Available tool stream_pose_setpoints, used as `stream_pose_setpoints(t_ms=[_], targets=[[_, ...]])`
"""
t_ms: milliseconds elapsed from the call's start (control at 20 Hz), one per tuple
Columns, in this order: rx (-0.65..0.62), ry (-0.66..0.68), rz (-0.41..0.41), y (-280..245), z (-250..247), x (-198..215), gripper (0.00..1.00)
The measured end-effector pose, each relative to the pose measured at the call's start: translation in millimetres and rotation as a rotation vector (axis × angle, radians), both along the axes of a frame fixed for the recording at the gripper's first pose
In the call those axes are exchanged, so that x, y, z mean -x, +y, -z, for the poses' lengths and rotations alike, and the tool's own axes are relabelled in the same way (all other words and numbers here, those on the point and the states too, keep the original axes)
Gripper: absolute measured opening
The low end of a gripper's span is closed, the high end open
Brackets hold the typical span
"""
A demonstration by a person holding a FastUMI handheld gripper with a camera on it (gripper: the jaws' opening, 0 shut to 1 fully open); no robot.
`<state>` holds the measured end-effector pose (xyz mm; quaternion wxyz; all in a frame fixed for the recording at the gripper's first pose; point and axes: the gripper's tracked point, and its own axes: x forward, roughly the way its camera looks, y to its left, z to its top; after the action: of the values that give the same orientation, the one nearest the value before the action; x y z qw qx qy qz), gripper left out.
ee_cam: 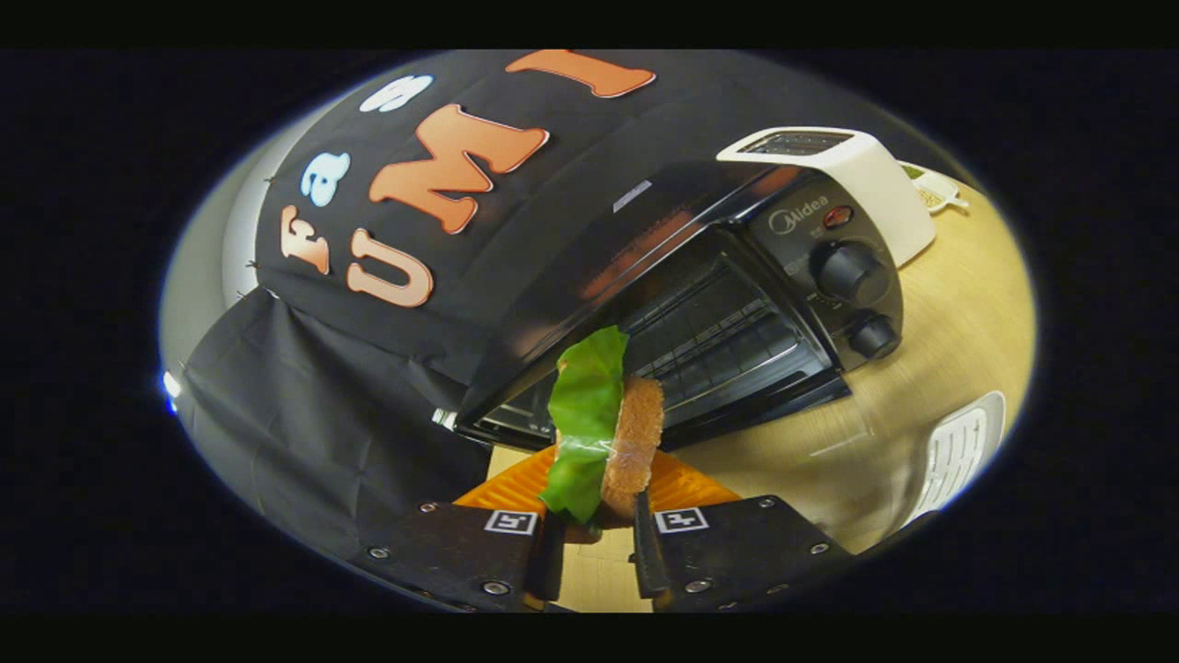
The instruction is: Open the toaster oven, put the food inside, and close the toaster oven door.
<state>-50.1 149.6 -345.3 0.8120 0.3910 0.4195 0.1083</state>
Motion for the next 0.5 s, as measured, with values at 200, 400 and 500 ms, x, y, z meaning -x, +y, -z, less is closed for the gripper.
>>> stream_pose_setpoints(t_ms=[200,400,500], targets=[[-0.039,0.003,0.045,6.8,14.0,-14.8,0.32],[-0.070,-0.007,0.107,10.2,27.3,-38.9,0.32],[-0.097,-0.006,0.132,12.8,31.4,-47.5,0.32]])
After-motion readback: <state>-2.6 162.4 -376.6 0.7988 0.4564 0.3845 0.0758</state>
